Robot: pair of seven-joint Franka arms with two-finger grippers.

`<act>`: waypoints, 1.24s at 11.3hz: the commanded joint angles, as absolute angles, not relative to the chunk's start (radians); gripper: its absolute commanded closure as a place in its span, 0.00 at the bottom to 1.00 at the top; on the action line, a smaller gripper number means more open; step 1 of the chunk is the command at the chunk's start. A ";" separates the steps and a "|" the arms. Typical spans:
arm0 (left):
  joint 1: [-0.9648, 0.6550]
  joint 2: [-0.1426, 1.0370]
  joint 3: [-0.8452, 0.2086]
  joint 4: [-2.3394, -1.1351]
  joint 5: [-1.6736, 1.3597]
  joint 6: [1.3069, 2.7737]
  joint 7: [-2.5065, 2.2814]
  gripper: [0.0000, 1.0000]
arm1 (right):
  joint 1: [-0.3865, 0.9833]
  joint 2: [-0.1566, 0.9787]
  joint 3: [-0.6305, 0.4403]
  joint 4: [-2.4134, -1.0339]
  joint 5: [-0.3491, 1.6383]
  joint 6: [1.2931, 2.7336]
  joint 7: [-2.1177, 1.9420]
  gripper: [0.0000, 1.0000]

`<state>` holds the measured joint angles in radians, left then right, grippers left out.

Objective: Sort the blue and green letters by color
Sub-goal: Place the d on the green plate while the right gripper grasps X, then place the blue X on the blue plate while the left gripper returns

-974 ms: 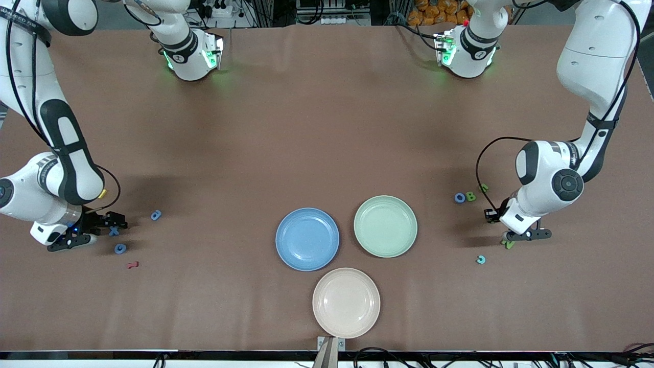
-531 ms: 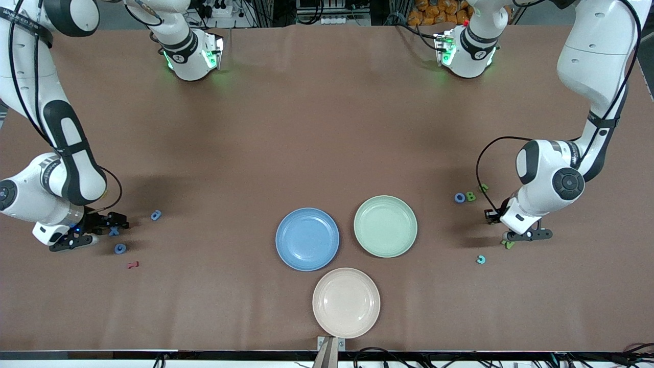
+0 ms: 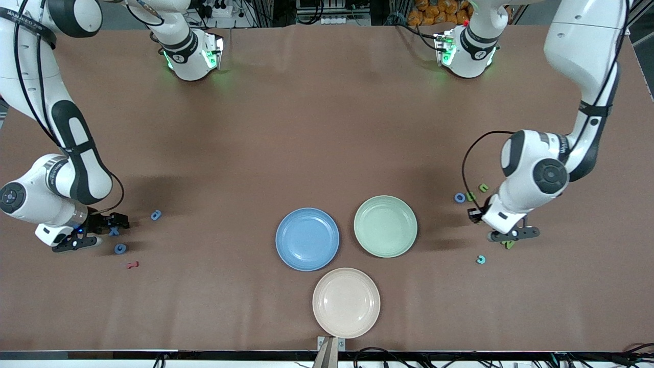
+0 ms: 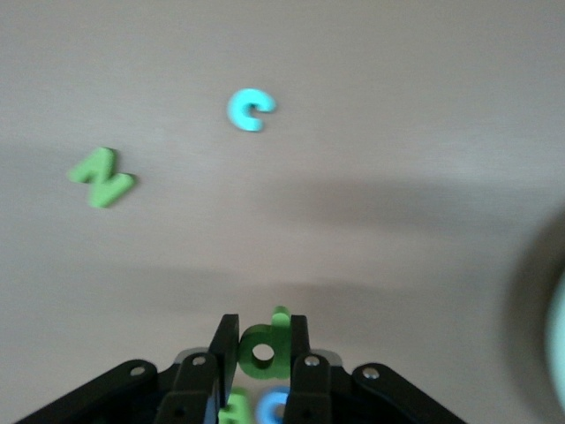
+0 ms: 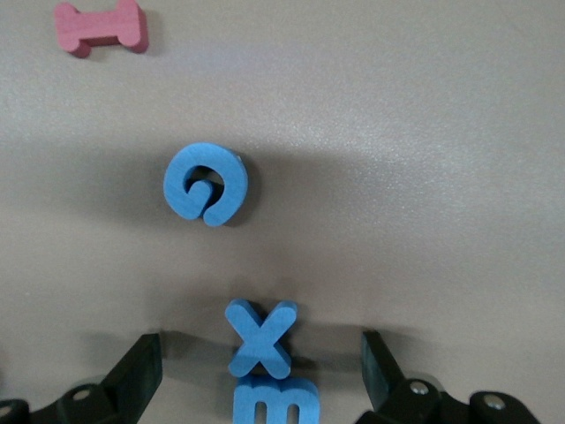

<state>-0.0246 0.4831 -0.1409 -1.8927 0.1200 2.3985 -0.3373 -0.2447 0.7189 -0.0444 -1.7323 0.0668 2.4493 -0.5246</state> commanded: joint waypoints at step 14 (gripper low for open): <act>-0.391 0.609 -0.130 -1.710 0.077 2.344 -0.890 0.00 | -0.238 0.718 -0.048 -1.680 0.048 2.441 -0.468 1.00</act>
<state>-0.3810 0.6095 -0.1405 -1.7271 0.0426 2.3636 -0.8939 -0.2439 0.7174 -0.0487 -1.7093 0.0587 2.4568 -0.4941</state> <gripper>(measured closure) 0.485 0.705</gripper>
